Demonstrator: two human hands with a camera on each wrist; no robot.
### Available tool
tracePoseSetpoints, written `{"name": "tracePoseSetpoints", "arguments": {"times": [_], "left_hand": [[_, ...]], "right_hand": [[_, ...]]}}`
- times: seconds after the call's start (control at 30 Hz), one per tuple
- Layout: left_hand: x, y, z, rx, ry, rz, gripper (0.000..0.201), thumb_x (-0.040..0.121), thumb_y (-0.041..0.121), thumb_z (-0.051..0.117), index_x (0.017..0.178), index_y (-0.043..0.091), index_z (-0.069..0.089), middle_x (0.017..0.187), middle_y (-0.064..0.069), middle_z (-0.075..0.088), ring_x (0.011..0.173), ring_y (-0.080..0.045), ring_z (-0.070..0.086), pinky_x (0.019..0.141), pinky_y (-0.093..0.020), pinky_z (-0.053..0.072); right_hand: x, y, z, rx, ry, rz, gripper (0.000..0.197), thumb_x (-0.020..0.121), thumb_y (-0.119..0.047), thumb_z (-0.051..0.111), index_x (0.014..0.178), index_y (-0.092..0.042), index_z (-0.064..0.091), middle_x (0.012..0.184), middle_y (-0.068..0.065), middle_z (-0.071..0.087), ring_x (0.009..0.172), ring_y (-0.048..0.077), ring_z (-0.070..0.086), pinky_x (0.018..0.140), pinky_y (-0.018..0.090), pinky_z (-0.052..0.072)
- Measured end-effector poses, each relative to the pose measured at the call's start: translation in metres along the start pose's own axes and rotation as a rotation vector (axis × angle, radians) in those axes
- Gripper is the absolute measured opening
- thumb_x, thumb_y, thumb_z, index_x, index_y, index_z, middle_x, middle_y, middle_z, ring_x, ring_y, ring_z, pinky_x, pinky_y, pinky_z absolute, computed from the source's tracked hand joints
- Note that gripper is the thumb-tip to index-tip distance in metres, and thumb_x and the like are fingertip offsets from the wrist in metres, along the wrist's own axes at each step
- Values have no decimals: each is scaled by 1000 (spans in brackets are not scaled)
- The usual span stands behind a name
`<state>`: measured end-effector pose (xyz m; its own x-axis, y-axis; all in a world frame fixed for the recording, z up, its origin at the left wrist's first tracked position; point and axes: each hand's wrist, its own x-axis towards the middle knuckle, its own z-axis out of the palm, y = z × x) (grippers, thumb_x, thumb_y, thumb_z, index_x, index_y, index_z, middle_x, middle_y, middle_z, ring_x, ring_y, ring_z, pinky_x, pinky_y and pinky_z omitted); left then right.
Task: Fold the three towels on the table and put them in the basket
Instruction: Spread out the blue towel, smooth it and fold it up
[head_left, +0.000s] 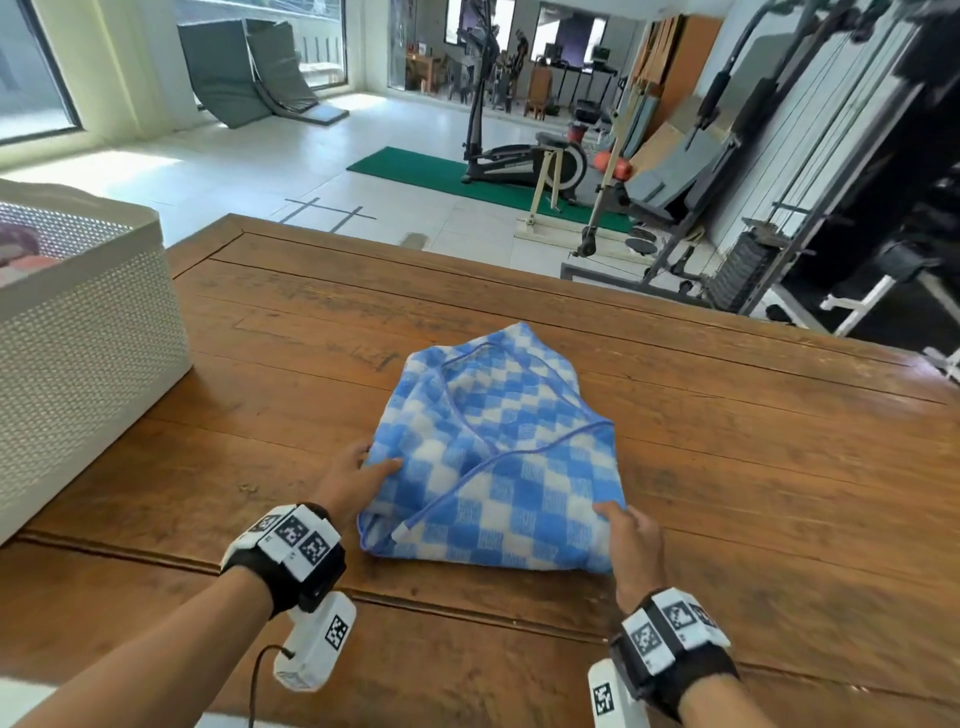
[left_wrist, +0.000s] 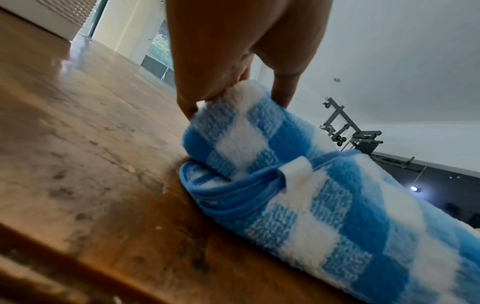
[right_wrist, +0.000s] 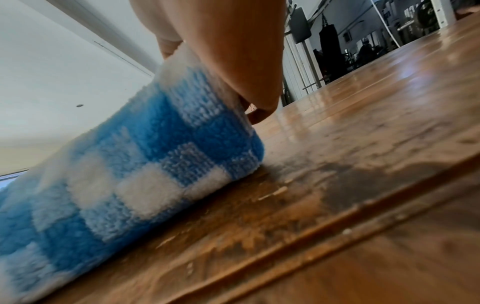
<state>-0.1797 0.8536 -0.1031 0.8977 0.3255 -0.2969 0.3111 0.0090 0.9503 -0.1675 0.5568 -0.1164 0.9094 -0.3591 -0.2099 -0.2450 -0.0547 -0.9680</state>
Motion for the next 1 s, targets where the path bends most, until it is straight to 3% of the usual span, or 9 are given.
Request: {"name": "tracePoseSetpoints", "arguments": {"times": [0.1, 0.23, 0.37, 0.47, 0.6, 0.7, 0.77, 0.9, 1.0], "left_hand": [[-5, -6, -4, 121, -18, -61, 12, 85, 6, 64, 97, 6, 62, 83, -8, 64, 73, -23, 60, 75, -39, 52], [-19, -15, -10, 180, -33, 17, 44, 82, 9, 70, 116, 21, 44, 102, -8, 62, 88, -23, 60, 70, -35, 54], [-30, -25, -19, 290, -145, 164, 50, 66, 53, 76, 105, 55, 46, 116, 1, 62, 103, -20, 62, 85, -44, 54], [-38, -27, -17, 486, -156, 191, 32, 71, 61, 70, 88, 38, 56, 97, 2, 64, 85, -19, 62, 73, -41, 55], [-41, -21, -7, 305, -28, 238, 16, 83, 14, 71, 77, 18, 57, 81, -1, 60, 80, -22, 59, 61, -30, 48], [-39, -20, -7, 199, -5, 184, 28, 80, -8, 63, 74, 18, 58, 88, -10, 62, 85, -30, 61, 71, -47, 54], [-41, -24, -10, 240, -22, 182, 29, 79, -7, 61, 71, 20, 58, 89, -15, 65, 82, -35, 63, 71, -52, 54], [-47, -29, -13, 456, -84, 286, 23, 84, 12, 66, 72, 31, 59, 107, -14, 62, 83, -35, 64, 63, -44, 53], [-57, -30, -17, 602, -144, 421, 13, 79, 46, 70, 84, 39, 61, 145, -7, 36, 119, -20, 48, 94, -38, 43]], "right_hand": [[-6, 7, -7, -91, 39, 14, 17, 83, -6, 61, 66, -3, 59, 64, 6, 56, 59, 20, 54, 41, 19, 39], [-11, 20, -11, -210, 42, 120, 22, 82, -17, 64, 64, -6, 62, 71, 9, 62, 66, 24, 59, 60, 31, 45], [-18, 18, -15, -291, 38, 117, 22, 84, -21, 63, 69, -5, 64, 72, 8, 62, 65, 21, 56, 55, 28, 39], [-21, 13, -15, -300, -5, 117, 17, 84, -24, 66, 82, -7, 65, 79, 5, 64, 67, 17, 58, 52, 26, 40], [-26, 7, -15, -222, -14, 28, 12, 87, -12, 61, 98, -8, 64, 90, 5, 66, 72, 15, 61, 52, 25, 43], [-30, 10, -16, -157, 70, 3, 13, 85, -5, 55, 89, -15, 61, 90, 5, 67, 75, 19, 64, 58, 32, 53], [-32, 15, -16, -123, 108, 40, 15, 81, -5, 54, 86, -16, 61, 91, 9, 68, 81, 27, 67, 70, 43, 58], [-35, 19, -20, -235, 84, 55, 26, 84, -8, 59, 109, -7, 54, 106, 10, 63, 87, 24, 60, 73, 35, 51], [-38, 18, -23, -443, 38, -148, 54, 82, -11, 65, 131, -12, 41, 120, 4, 49, 105, 19, 50, 88, 33, 45]]}}
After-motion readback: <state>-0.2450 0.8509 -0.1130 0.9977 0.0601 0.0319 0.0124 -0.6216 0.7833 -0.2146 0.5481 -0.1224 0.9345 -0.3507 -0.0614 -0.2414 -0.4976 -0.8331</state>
